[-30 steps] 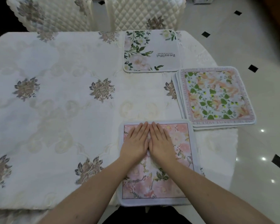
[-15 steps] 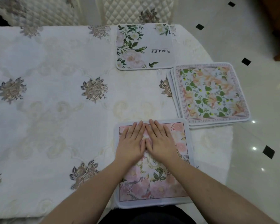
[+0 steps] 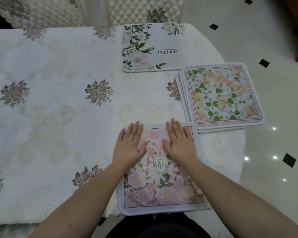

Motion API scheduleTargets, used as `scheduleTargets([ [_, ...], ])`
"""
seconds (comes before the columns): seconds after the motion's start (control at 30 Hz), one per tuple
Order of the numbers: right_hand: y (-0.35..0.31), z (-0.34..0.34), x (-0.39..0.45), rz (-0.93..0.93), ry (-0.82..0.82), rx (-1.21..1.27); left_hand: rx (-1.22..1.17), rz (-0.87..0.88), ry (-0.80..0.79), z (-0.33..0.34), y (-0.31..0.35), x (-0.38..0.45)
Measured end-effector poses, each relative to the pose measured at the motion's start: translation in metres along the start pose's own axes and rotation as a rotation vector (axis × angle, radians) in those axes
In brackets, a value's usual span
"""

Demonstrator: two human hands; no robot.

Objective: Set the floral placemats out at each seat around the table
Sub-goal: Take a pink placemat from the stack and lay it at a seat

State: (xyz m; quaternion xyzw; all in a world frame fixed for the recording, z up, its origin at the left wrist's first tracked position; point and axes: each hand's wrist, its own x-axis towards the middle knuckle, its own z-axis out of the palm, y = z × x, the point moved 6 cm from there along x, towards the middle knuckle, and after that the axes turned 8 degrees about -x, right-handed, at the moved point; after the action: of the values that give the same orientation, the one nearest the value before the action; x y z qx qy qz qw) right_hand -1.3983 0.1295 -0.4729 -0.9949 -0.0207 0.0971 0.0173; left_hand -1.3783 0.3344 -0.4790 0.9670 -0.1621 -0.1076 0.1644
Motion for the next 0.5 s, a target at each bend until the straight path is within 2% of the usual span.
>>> scheduleTargets([
  [0.37, 0.037, -0.007, -0.019, 0.072, 0.028, -0.035, 0.01, -0.071, 0.008, -0.001, -0.002, 0.0],
  [0.5, 0.046, -0.005, -0.028, 0.025, 0.023, -0.067, 0.045, -0.147, 0.029, -0.002, -0.005, -0.006],
])
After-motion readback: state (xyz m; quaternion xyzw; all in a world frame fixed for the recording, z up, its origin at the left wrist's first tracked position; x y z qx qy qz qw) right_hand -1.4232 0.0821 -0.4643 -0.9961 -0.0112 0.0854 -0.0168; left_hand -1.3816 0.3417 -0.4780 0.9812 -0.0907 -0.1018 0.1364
